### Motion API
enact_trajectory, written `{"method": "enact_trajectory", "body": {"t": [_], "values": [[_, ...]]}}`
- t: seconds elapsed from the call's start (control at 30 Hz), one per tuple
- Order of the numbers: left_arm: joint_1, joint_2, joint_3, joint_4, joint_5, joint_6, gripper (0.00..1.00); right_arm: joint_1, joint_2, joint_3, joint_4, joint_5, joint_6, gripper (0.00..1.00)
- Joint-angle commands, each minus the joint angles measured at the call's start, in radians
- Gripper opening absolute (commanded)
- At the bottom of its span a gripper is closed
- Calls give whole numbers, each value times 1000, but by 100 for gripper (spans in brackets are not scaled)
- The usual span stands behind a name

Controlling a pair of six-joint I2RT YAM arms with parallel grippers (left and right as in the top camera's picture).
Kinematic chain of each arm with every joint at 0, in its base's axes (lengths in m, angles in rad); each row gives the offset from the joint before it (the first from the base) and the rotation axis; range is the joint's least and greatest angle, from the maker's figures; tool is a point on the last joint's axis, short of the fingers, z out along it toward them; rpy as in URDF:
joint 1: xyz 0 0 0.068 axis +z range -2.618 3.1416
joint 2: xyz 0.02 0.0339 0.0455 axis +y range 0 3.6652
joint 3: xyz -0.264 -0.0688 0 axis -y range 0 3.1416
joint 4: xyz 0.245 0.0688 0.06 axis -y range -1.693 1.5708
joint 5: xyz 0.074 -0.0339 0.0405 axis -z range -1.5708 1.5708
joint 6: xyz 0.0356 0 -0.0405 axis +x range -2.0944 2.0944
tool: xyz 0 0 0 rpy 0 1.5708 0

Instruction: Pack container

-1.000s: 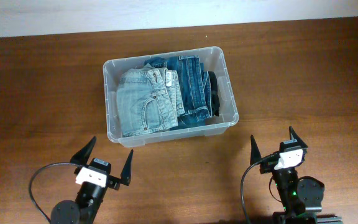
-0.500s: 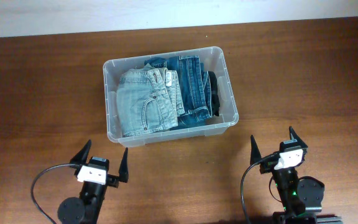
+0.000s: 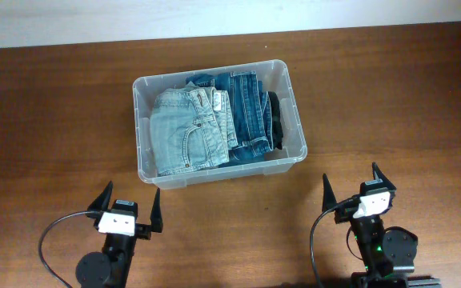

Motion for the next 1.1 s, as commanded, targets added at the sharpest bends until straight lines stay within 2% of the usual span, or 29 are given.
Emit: {"method": "enact_trajectory", "body": {"t": [0.0,0.2,1.07], "values": [[6,-11,-9,3,-11,-5,99,-8,-7,-8,0,-12,2,99],[33,-11,-9,-5,-56,-5,99,-8,-7,-8,0,-13,2,98],[35,-10,-9,-4,-56,-5,99,-8,-7,-8,0,-12,2,98]]}}
